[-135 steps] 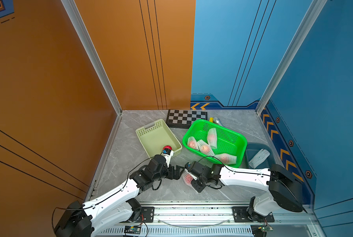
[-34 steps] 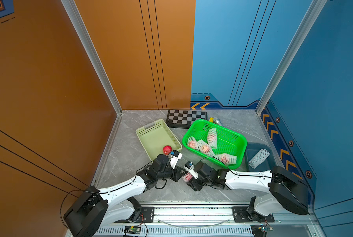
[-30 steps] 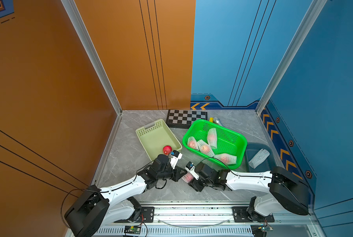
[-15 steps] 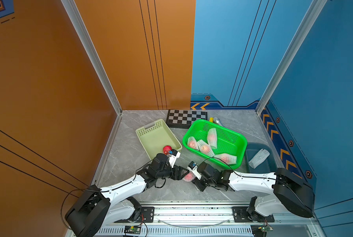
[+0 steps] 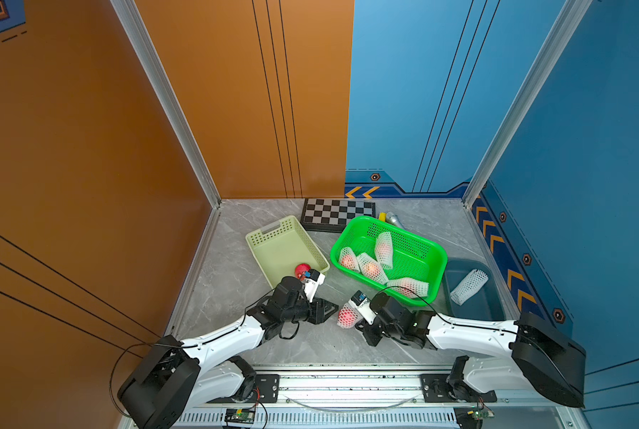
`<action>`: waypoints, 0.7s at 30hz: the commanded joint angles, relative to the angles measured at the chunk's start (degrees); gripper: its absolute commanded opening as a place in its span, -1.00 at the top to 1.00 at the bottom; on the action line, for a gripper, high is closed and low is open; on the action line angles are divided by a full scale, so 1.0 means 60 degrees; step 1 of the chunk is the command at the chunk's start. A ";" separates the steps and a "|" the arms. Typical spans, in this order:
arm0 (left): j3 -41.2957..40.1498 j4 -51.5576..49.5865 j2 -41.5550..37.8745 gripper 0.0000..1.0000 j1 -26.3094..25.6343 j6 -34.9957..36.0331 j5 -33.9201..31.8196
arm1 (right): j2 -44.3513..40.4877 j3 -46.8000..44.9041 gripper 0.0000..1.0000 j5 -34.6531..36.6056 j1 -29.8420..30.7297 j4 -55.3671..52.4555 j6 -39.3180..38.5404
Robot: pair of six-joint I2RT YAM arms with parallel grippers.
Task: Remove foam nets from apples
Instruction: Pick up the apple from the center of the board.
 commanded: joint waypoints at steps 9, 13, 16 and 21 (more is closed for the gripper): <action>0.0217 0.0800 0.0167 0.37 -0.0352 -0.0141 0.1322 | -0.1485 -0.0732 1.00 -0.1112 -0.0568 0.0744 0.0119; 0.0213 0.1150 0.0319 0.37 -0.0393 -0.0271 0.1639 | -0.1495 -0.0743 1.00 -0.1149 -0.0569 0.0784 0.0181; 0.0224 0.1295 0.0315 0.33 -0.0454 -0.0345 0.1804 | -0.1449 -0.0756 1.00 -0.1172 -0.0572 0.0828 0.0210; 0.0198 0.1300 0.0219 0.27 -0.0554 -0.0326 0.1829 | -0.1430 -0.0743 1.00 -0.1145 -0.0580 0.0895 0.0160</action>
